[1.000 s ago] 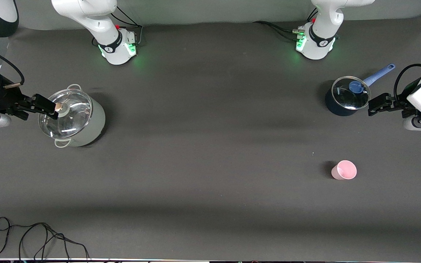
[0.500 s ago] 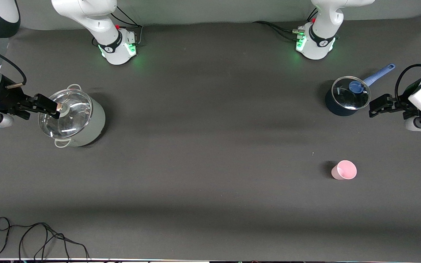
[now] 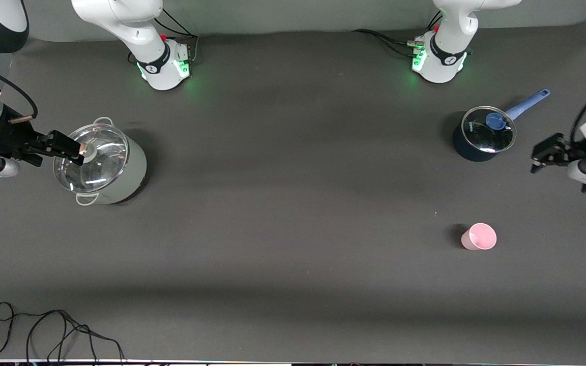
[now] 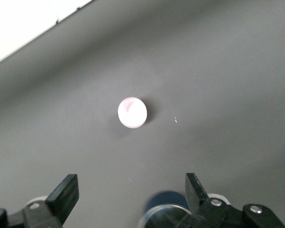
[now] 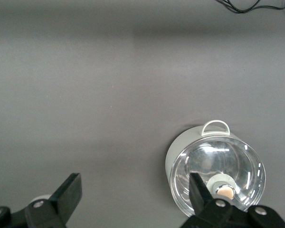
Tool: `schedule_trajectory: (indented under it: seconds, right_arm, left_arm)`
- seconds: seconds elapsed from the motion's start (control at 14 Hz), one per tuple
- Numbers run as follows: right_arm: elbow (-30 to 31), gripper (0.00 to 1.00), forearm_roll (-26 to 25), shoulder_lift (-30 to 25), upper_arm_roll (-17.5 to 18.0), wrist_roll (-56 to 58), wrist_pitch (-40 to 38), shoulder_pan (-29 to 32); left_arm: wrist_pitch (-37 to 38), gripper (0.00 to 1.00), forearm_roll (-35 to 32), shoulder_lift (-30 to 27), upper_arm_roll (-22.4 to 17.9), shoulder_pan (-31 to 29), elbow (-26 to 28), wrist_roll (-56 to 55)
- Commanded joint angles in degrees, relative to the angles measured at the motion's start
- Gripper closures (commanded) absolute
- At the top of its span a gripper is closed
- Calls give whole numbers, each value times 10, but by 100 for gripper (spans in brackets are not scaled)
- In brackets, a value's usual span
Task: Transfer pink cup from left to right arm
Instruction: 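Lower the left gripper down beside the pink cup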
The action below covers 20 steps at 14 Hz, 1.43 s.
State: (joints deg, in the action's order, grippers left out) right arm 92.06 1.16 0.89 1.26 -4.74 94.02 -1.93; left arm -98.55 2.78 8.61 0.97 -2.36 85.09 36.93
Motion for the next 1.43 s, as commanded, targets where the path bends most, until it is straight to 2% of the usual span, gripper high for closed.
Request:
schedule_trajectory:
  seconds: [0.0, 0.21, 0.5, 0.71, 1.36]
  right_arm:
    - [-7, 0, 8, 3, 0, 3, -8, -1]
    - [-7, 0, 7, 3, 0, 3, -8, -1]
    - [-7, 0, 7, 3, 0, 3, -8, -1]
    - [-7, 0, 7, 3, 0, 3, -8, -4]
    - [-4, 0, 3, 2, 0, 3, -8, -10]
  left_arm:
    - [-20, 0, 114, 40, -1, -75, -22, 210]
    - [-19, 0, 211, 88, 0, -142, -21, 361]
    - [2, 0, 357, 182, 0, -226, -14, 587]
    - [20, 0, 418, 253, 0, -265, -11, 710]
    - [15, 0, 554, 395, 3, -273, 17, 956]
